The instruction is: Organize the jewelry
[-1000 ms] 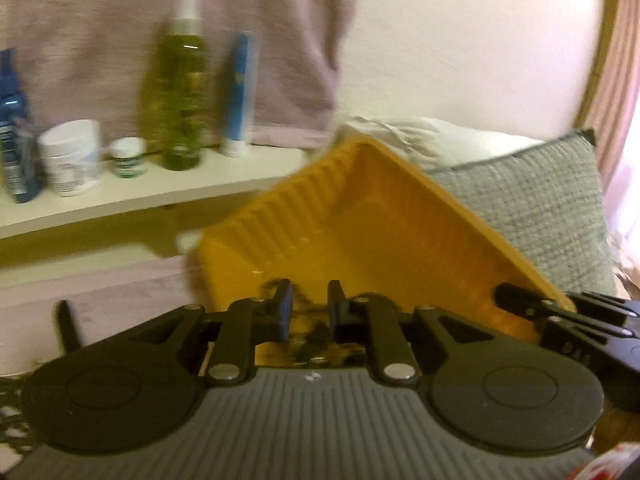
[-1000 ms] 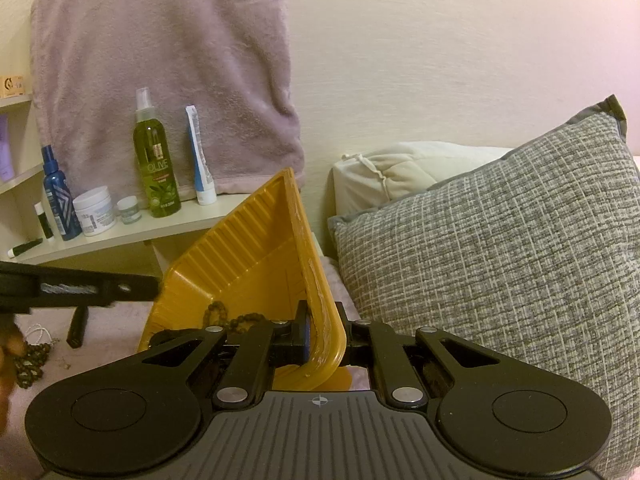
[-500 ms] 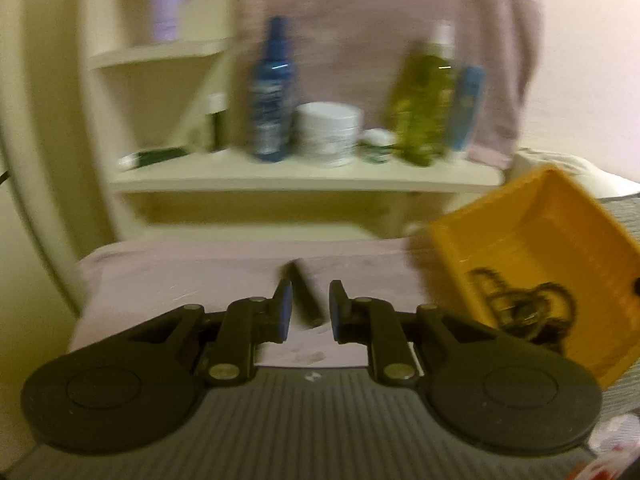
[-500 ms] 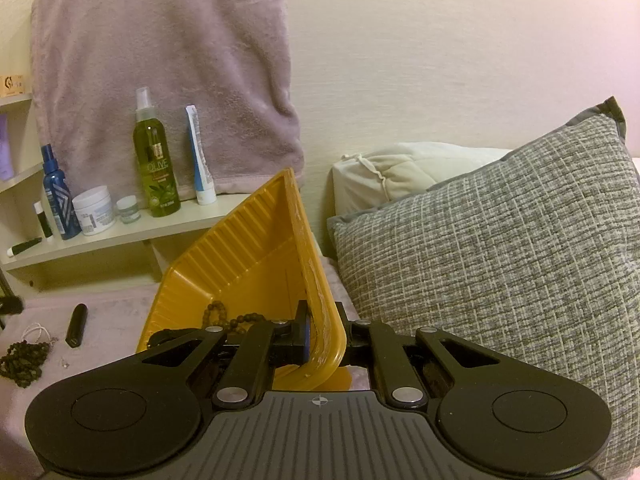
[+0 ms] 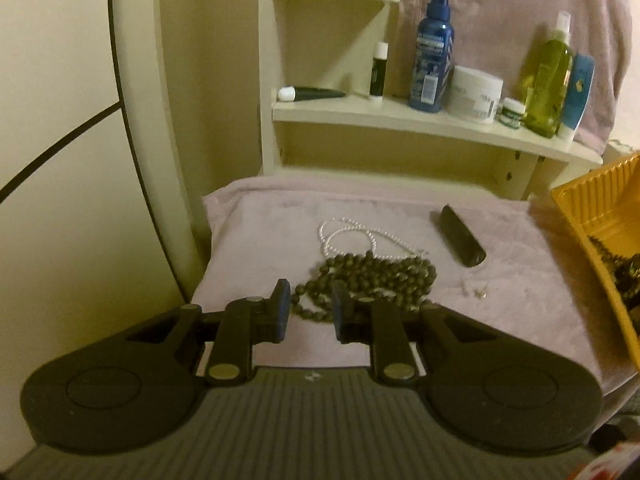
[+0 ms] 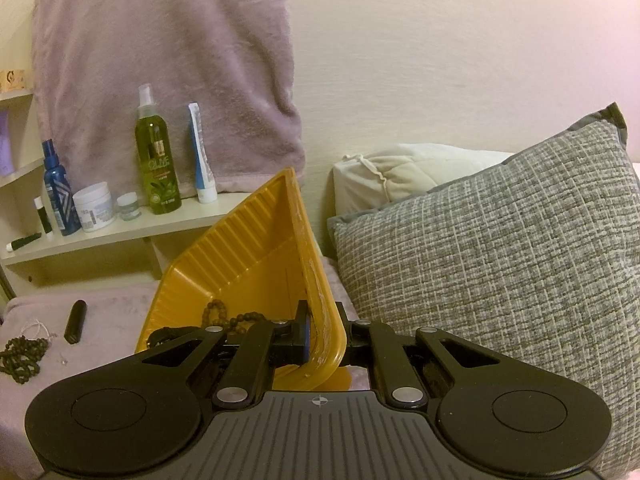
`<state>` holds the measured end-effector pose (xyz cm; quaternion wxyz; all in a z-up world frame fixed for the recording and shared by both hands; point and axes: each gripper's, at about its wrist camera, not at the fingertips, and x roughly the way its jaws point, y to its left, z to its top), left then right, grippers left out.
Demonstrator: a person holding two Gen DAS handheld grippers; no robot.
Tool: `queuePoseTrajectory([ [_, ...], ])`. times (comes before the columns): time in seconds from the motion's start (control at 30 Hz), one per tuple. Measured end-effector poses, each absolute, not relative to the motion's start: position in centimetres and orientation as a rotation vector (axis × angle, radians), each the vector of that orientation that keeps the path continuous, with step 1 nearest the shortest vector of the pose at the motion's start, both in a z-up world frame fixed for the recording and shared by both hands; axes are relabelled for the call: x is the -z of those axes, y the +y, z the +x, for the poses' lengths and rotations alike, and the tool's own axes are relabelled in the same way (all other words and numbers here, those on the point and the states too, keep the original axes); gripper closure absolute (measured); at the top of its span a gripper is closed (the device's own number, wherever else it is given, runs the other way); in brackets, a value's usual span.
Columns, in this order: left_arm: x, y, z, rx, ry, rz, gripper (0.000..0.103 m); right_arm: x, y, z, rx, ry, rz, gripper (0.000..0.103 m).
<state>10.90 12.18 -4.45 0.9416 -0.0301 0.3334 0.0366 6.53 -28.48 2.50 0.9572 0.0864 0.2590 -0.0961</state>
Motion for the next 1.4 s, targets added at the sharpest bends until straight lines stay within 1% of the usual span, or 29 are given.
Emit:
queuePoseTrajectory([
  [0.1,5.2,11.7,10.6,-0.066,0.684,-0.043,0.081,-2.5,-28.4,6.6,0.194,0.526,0.169,0.094],
  [0.17,5.5,11.2,10.9,-0.051,0.680,-0.019,0.077,-2.5,-28.4,6.6,0.192,0.527,0.166,0.094],
  [0.4,6.5,10.2,12.4,0.014,0.677,0.126,0.077,-2.5,-28.5,6.6,0.191,0.530,0.156,0.094],
  [0.57,7.7,11.0,13.4,0.020,0.709,0.231,0.077,-2.4,-28.6,6.7,0.195,0.536,0.150,0.094],
  [1.0,8.5,13.2,15.2,0.074,0.759,0.186,0.077,-2.5,-28.5,6.9,0.197,0.541,0.131,0.094],
  [1.03,8.5,13.2,15.3,0.077,0.761,0.187,0.078,-2.5,-28.5,6.9,0.197,0.541,0.130,0.094],
  [1.1,8.5,13.1,15.3,0.089,0.770,0.186,0.084,-2.5,-28.5,6.9,0.197,0.540,0.129,0.094],
  [1.17,8.5,12.8,15.3,0.101,0.778,0.202,0.092,-2.4,-28.5,6.9,0.196,0.540,0.129,0.094],
  [1.23,8.5,12.5,15.3,0.105,0.784,0.215,0.096,-2.4,-28.5,6.9,0.195,0.540,0.129,0.094],
  [1.4,7.3,12.5,14.9,0.106,0.767,0.207,0.097,-2.5,-28.5,6.7,0.192,0.537,0.132,0.094],
])
